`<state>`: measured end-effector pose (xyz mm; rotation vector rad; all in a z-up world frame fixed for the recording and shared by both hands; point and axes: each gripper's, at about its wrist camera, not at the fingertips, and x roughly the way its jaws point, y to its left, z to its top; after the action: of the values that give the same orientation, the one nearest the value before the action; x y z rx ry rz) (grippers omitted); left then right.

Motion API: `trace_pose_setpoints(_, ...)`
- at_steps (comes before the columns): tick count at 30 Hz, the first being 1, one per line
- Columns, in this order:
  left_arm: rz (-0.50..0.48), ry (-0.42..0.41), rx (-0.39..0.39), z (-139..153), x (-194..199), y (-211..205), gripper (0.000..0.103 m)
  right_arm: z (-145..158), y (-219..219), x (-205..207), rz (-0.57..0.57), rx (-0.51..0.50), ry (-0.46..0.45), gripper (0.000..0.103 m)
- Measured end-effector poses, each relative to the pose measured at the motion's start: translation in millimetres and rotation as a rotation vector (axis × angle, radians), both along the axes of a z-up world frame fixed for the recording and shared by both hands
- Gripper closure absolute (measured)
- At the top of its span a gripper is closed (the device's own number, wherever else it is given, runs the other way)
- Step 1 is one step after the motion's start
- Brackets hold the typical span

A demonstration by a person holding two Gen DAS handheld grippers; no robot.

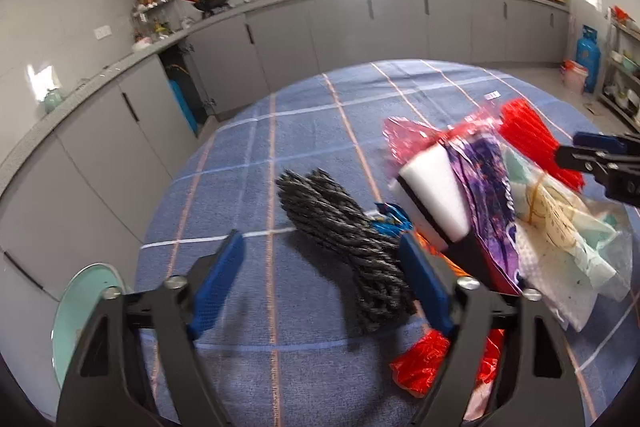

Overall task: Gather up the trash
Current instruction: 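Grasp the black braided scrubber with the left tool while the right tool grasps the red mesh net, then carry the scrubber and red mesh net over the teal bin with both tools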

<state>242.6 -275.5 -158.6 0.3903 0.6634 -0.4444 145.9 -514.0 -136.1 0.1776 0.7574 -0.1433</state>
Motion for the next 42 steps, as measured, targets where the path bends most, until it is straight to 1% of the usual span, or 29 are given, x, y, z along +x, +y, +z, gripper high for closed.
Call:
trace_pose_setpoints(1,-0.009,0.018,0.009,-3,2,-2,0.042,0,1,1,0.007,0.002,0.006,0.059)
trace_pose_setpoints(2,-0.014,0.036,0.013,-6,4,-3,0.045,-1,2,2,0.014,0.004,0.014,0.061)
trace_pose_setpoints(3,-0.016,0.052,0.012,-8,5,-3,0.045,-2,3,3,0.023,0.004,0.022,0.067)
trace_pose_setpoints(4,-0.02,0.058,0.01,-8,5,-3,0.054,-2,4,4,0.028,0.003,0.032,0.071)
trace_pose_setpoints(5,-0.032,0.07,0.008,-9,6,-4,0.066,-3,5,5,0.033,0.004,0.043,0.071)
trace_pose_setpoints(6,-0.037,0.078,0.009,-11,6,-5,0.07,-6,5,6,0.04,0.01,0.059,0.074)
trace_pose_setpoints(7,-0.042,0.086,0.008,-12,6,-5,0.079,-7,4,7,0.043,0.018,0.071,0.078)
trace_pose_setpoints(8,-0.047,0.099,0.004,-13,6,-5,0.086,-8,2,7,0.042,0.023,0.073,0.08)
trace_pose_setpoints(9,-0.05,0.111,-0.006,-14,7,-3,0.087,-7,1,5,0.037,0.031,0.065,0.084)
trace_pose_setpoints(11,-0.047,0.112,-0.011,-14,7,-1,0.093,-4,-1,2,0.033,0.035,0.052,0.086)
trace_pose_setpoints(17,-0.025,0.069,-0.055,5,1,18,0.093,14,-3,-13,-0.022,0.004,-0.02,0.09)
trace_pose_setpoints(21,-0.003,-0.009,-0.063,24,-10,31,0.093,36,6,-20,-0.031,-0.039,-0.08,0.09)
trace_pose_setpoints(23,0.005,-0.029,-0.076,32,-15,39,0.093,43,11,-19,-0.022,-0.045,-0.098,0.09)
trace_pose_setpoints(27,0.035,-0.07,-0.097,45,-26,61,0.093,53,31,-19,0.013,-0.032,-0.135,0.09)
trace_pose_setpoints(29,0.053,-0.086,-0.102,49,-30,71,0.093,58,43,-19,0.044,0.0,-0.161,0.09)
trace_pose_setpoints(33,0.101,-0.112,-0.112,57,-29,96,0.093,68,73,-16,0.115,0.012,-0.208,0.09)
trace_pose_setpoints(37,0.152,-0.128,-0.126,64,-29,120,0.093,74,102,-5,0.174,0.013,-0.222,0.09)
trace_pose_setpoints(42,0.192,-0.141,-0.134,68,-29,141,0.093,77,131,8,0.229,0.019,-0.221,0.09)
